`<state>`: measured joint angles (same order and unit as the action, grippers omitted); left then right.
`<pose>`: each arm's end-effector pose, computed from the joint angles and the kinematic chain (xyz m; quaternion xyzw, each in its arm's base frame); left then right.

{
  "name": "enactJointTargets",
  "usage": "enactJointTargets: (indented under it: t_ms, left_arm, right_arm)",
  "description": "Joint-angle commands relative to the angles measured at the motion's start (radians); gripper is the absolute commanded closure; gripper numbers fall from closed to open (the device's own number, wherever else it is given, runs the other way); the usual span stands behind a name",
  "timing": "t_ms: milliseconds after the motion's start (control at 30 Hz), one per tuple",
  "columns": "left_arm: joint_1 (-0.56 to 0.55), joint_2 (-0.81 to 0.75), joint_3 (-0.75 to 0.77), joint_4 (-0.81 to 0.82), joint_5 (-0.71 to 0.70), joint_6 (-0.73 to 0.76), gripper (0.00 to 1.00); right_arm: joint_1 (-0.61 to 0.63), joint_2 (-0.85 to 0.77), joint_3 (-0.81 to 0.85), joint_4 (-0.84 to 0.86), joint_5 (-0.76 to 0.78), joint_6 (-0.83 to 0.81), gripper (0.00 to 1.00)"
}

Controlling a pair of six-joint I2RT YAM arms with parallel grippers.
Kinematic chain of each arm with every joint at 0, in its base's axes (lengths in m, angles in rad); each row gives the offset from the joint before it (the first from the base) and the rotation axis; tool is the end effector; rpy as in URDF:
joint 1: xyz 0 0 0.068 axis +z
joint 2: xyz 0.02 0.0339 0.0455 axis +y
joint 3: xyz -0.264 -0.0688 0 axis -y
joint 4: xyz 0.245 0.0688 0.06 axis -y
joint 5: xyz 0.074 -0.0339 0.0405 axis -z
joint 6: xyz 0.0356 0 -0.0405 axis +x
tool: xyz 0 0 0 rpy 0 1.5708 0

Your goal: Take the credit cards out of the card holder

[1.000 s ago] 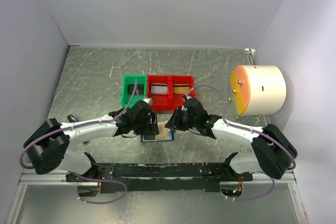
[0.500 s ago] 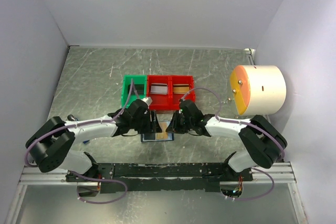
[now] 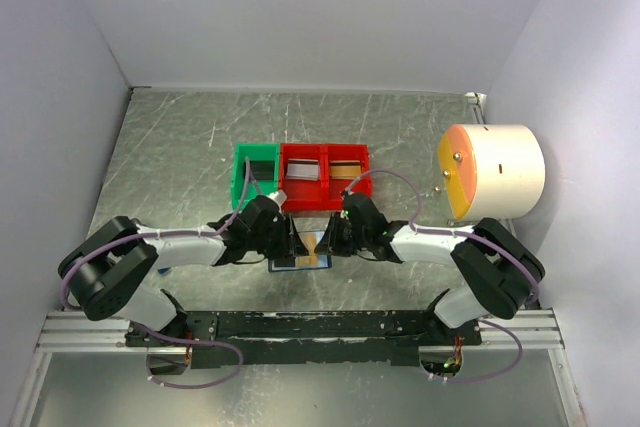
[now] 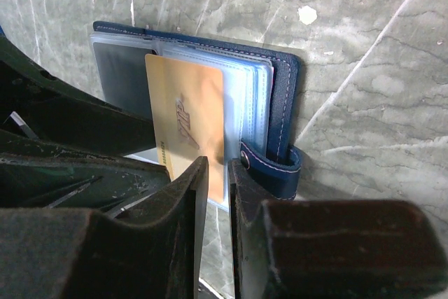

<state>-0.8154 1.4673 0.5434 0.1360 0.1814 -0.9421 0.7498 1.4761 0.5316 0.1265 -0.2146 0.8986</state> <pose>0.1771 -0.1974 0.1395 -0.0238 0.9209 -0.3460 0.1780 0.1863 0.1838 0.1336 0.0295 0.9250 0.3359 0.1751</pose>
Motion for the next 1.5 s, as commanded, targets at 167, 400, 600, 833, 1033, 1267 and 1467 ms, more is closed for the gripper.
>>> enactJointTargets:
  t_ms: [167, 400, 600, 833, 1033, 1267, 1467]
  left_arm:
    - [0.020, -0.031, -0.079, 0.118, 0.003, -0.082, 0.57]
    - [0.046, -0.073, -0.133, 0.194, 0.018, -0.127, 0.83]
    - [0.048, -0.113, -0.126, 0.134, -0.011, -0.123, 0.93]
    - [0.049, -0.155, -0.146, 0.095, -0.033, -0.127, 0.93]
    - [0.049, -0.110, -0.165, 0.222, 0.046, -0.145, 0.80]
    - [0.049, -0.027, -0.220, 0.424, 0.097, -0.229, 0.69]
    - [0.048, 0.034, -0.252, 0.555, 0.115, -0.274, 0.67]
  right_arm:
    - [-0.001, 0.046, -0.068, -0.074, 0.055, -0.007, 0.81]
    - [-0.001, 0.042, -0.078, -0.079, 0.060, -0.006, 0.81]
    - [-0.001, 0.043, -0.071, -0.089, 0.069, -0.009, 0.81]
    - [-0.001, 0.039, -0.072, -0.088, 0.070, -0.011, 0.80]
    - [0.000, 0.035, -0.071, -0.083, 0.059, -0.014, 0.80]
    - [0.000, 0.029, -0.088, -0.068, 0.050, -0.008, 0.80]
    - [0.000, 0.037, -0.095, -0.042, 0.038, 0.001, 0.80]
